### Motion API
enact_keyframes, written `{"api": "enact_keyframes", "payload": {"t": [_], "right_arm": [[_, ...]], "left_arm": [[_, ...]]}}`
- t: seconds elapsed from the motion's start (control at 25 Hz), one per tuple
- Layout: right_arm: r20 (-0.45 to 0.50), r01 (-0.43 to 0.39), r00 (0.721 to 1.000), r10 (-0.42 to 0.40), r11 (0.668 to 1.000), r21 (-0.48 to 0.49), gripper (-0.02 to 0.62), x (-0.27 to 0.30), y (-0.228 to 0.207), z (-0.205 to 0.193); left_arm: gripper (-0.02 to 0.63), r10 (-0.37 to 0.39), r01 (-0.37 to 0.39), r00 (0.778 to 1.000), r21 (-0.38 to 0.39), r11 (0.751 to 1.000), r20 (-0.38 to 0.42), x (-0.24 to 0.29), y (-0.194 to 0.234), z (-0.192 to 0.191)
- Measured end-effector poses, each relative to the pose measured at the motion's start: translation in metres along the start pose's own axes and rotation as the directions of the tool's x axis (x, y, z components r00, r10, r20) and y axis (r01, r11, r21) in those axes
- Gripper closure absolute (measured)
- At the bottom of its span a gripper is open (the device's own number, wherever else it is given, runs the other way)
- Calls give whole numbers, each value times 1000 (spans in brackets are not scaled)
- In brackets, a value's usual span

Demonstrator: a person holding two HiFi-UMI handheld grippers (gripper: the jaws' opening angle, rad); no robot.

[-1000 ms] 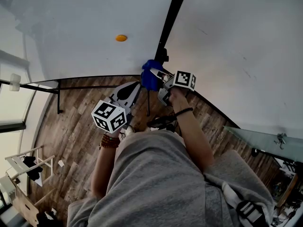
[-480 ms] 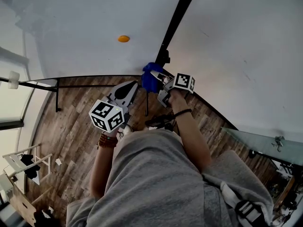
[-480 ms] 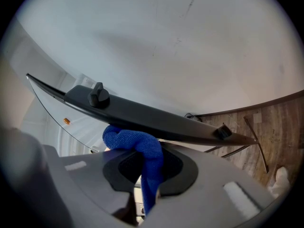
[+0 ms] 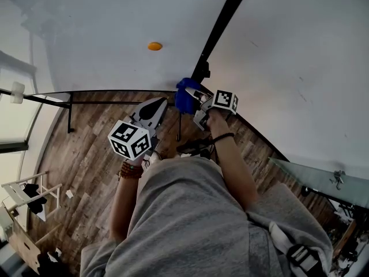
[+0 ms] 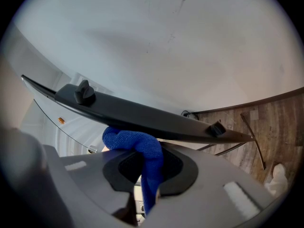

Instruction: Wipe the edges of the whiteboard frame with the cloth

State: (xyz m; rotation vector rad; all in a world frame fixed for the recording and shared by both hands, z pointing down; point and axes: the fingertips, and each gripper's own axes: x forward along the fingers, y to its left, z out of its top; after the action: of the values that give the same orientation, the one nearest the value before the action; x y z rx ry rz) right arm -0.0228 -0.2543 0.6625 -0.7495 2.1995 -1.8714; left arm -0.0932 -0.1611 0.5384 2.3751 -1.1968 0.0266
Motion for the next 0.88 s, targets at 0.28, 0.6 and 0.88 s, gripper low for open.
{"api": "enact_keyframes", "payload": {"t": [0.28, 0.6, 0.88], "right_arm": [[-11, 17, 1000, -16, 1000, 10, 534, 2, -10, -3], [-37, 45, 998, -44, 999, 26, 534, 7, -30, -7], [-64, 64, 996, -62, 997, 35, 534, 10, -41, -11]], "left_arm": [[598, 28, -28, 1000, 0, 1000, 4, -9, 5, 2], [598, 51, -51, 999, -6, 999, 2, -13, 8, -3], [598, 79, -78, 997, -11, 997, 13, -18, 10, -2]]}}
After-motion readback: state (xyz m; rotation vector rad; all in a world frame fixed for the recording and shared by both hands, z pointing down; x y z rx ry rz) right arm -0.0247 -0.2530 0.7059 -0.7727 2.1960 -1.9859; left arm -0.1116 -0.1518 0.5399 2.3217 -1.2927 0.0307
